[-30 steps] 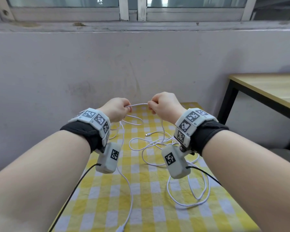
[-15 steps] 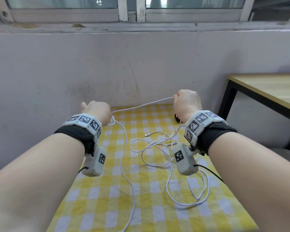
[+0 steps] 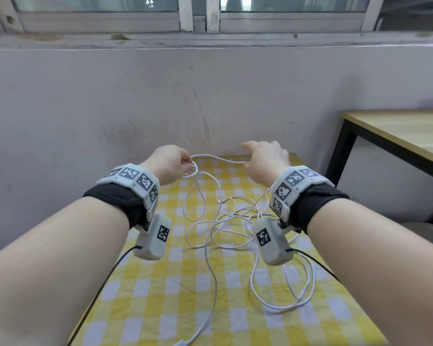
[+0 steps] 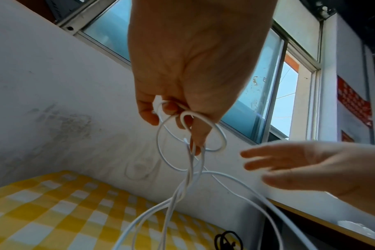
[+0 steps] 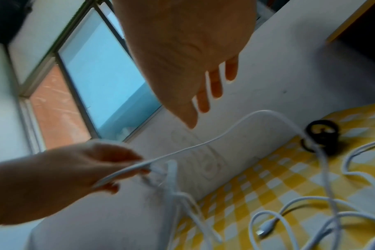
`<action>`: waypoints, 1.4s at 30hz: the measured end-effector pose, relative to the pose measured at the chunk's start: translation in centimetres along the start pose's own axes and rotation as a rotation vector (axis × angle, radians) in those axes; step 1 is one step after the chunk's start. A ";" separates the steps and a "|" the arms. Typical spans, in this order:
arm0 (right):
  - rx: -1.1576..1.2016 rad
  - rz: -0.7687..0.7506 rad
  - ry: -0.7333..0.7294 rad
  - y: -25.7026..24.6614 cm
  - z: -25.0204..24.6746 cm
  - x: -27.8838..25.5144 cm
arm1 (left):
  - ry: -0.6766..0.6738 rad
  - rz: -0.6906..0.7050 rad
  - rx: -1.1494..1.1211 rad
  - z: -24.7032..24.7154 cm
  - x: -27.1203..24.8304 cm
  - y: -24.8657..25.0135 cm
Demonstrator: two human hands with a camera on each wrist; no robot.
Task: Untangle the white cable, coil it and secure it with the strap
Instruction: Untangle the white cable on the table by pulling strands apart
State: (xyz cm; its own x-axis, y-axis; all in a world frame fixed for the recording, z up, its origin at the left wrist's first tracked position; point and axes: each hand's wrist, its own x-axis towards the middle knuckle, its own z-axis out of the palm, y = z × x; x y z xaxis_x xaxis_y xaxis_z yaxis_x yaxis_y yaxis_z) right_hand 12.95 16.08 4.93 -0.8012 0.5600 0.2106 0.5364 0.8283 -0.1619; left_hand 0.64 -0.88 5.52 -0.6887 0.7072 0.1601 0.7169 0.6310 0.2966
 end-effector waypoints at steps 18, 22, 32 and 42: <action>0.404 -0.309 0.069 -2.8 -0.1 0.3 | 0.071 0.332 0.049 0.6 0.5 -0.3; 0.478 -0.138 0.227 -1.6 -0.4 1.0 | 0.009 0.270 0.238 0.7 0.0 -1.2; 0.442 0.206 0.279 2.5 -1.7 2.4 | -0.189 -0.224 0.338 1.2 -0.8 -7.1; 0.188 0.273 -0.013 2.5 -0.8 1.8 | 0.394 -0.116 0.038 0.0 0.6 -4.8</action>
State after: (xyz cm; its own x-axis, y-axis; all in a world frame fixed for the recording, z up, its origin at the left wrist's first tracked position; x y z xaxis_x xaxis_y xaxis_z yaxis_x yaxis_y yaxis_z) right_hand 13.07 19.19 5.66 -0.6389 0.7594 0.1232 0.6742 0.6298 -0.3858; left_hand -3.22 -3.53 4.22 -0.7488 0.4593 0.4779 0.6306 0.7156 0.3004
